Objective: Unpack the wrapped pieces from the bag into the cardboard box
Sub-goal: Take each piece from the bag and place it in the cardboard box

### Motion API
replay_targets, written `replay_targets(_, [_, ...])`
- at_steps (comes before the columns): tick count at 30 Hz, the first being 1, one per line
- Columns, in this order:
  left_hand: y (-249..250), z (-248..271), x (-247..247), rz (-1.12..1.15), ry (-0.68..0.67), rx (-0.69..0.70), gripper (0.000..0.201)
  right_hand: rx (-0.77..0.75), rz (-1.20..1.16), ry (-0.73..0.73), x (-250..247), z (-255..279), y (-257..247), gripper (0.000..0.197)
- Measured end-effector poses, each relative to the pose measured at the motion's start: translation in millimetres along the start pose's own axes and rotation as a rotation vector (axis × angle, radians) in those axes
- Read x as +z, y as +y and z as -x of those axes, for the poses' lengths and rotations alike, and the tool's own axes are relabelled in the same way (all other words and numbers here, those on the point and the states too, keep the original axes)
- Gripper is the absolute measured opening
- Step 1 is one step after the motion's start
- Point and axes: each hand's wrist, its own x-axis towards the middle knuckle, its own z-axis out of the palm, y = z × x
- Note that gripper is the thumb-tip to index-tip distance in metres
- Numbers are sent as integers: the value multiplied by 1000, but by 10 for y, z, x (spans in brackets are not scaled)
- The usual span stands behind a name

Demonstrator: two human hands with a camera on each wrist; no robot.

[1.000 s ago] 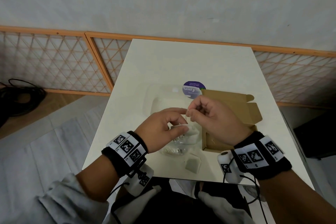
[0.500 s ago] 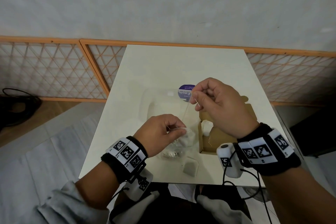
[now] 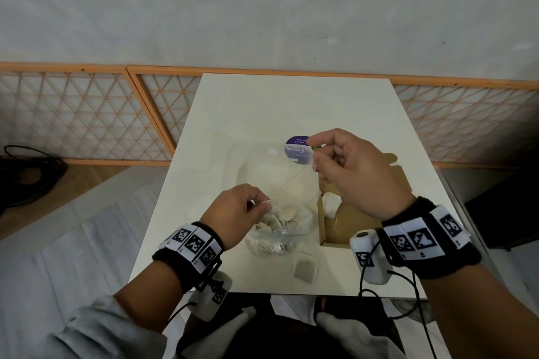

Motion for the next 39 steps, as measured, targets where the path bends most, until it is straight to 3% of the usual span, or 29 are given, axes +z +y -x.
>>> replay_targets(6, [29,-62,49,-73,29,31,9,-30,15,-24,-20,28,-35,19])
replay_targets(12, [187,108,-19,-73,-16,252,10,42,-100,151,-127,-88,69,18])
replay_targets(17, [467,365,-200,16,-27,380,7,115,9,220,-165,-179,304,19])
replay_targets(24, [741,519,-384,85,-26,457,4,128,222,121,-105,-20,261,12])
replay_targets(27, [783,499,-420,93,-23,453,4,12,96,83,-117,147,-6,18])
replay_targets(30, [813,475,-442,111,-23,432,4,-97,-52,-89,-116,318,-281,21])
replay_targets(33, [838,451,-454,116,-35,428,4,-143,-43,-198,-66,379,-320,24])
replay_targets(39, [851,424,-469,166,-5,396,3,-134,-130,-167,44,309,-212,9])
